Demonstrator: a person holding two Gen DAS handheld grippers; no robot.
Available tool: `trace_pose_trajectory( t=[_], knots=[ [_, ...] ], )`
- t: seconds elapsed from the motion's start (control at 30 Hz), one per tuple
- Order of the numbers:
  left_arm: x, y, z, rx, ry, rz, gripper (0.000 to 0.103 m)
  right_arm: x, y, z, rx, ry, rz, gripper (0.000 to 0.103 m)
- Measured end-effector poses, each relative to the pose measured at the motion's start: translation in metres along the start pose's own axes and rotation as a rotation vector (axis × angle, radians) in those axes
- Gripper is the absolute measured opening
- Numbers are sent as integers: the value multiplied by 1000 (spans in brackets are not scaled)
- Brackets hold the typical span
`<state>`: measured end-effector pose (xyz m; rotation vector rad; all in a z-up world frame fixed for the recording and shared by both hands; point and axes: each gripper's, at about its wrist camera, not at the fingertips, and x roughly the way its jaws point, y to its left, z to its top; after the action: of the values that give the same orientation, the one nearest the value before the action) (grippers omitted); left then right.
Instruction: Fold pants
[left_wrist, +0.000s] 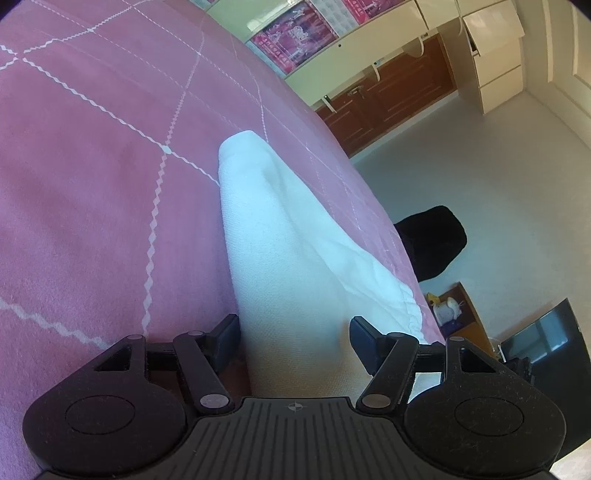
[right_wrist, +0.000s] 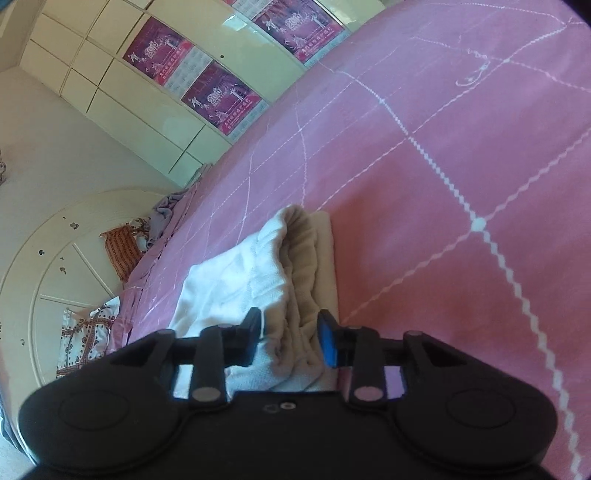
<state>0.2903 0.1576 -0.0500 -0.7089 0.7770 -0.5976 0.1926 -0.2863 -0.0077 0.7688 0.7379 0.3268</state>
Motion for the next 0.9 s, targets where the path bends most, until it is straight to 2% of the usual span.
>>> trace_pose_trajectory(
  t=[0.03, 0.17, 0.27, 0.4, 0.5, 0.53, 0.6, 0.77, 0.9],
  knots=[
    [1, 2, 2, -2, 9, -12, 66, 0, -5, 2, 7, 1, -10, 64],
    [9, 13, 10, -12, 47, -88, 66, 10, -20, 7, 28, 53, 29, 66],
    [18, 18, 16, -21, 63, -109, 66, 27, -10, 12, -48, 97, 35, 66],
    [43, 20, 31, -31, 109, -148, 66, 50, -5, 15, -82, 137, 88, 66],
    [62, 23, 38, -26, 124, -195, 64, 54, -12, 20, -64, 147, 148, 57],
    [66, 23, 38, -21, 116, -188, 52, 55, -15, 20, -60, 151, 157, 53],
    [74, 23, 37, -5, 102, -146, 37, 59, -15, 21, -73, 156, 153, 50],
    [72, 18, 33, 20, 66, -147, 34, 74, 7, 18, -192, 148, 85, 49],
    [60, 10, 34, 33, 29, -185, 31, 73, 14, 22, -179, 156, 95, 41]
  ],
)
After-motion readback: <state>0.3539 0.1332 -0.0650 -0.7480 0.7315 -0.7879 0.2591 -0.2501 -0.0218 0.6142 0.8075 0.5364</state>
